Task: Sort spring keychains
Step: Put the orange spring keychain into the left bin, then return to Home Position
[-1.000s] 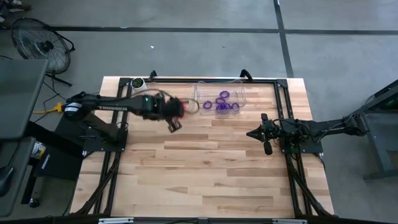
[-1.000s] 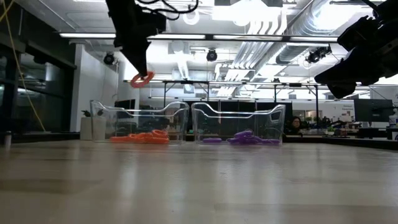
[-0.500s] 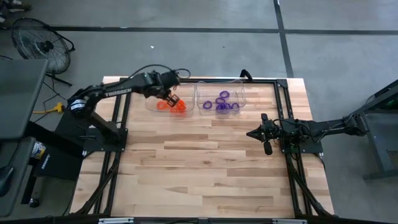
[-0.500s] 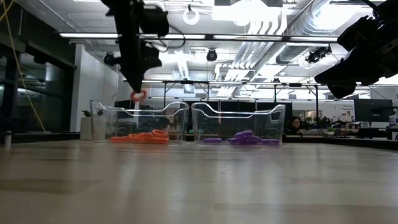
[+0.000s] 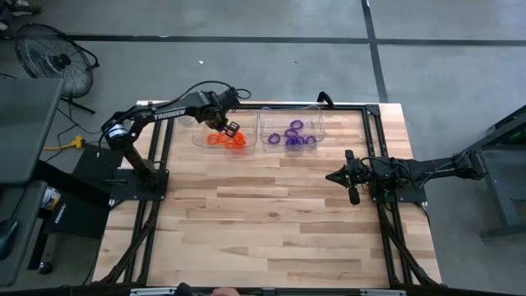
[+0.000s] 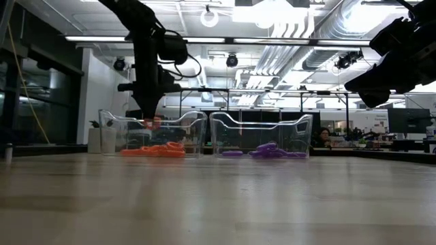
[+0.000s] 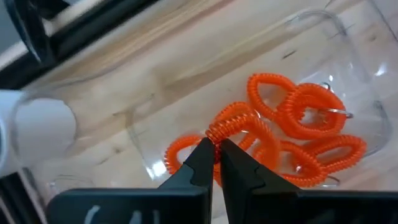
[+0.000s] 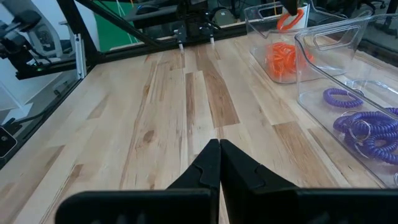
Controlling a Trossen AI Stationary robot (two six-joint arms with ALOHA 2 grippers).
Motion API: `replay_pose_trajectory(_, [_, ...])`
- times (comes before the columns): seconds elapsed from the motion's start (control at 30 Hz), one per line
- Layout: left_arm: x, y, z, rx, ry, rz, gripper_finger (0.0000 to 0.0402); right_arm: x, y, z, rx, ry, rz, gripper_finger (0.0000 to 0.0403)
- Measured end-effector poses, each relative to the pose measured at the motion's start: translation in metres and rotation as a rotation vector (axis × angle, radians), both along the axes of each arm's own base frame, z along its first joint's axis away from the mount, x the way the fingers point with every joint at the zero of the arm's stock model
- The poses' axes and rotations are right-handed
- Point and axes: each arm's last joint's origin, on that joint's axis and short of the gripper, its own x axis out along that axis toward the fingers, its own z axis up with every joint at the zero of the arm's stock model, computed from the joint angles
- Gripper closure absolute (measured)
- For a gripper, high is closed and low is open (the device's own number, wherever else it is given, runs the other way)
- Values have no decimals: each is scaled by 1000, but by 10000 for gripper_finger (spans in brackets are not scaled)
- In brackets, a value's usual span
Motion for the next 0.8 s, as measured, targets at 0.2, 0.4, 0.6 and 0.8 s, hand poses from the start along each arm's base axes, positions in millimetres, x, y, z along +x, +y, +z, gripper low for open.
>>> replay_pose_trajectory(0.2, [3,-1,-5,-75,-42,13,386,0,0,0,0,0,0,402])
replay_pose_trajectory(0.4, [3,-2,-4,-104,-67,28,330,0,0,0,0,0,0,402])
replay_pose_trajectory(0.6, [3,-2,-4,-126,-80,26,260,0,0,0,0,0,0,402])
replay_pose_trajectory(0.8, [6,-7,-3,-145,-100,4,231,0,0,0,0,0,0,402])
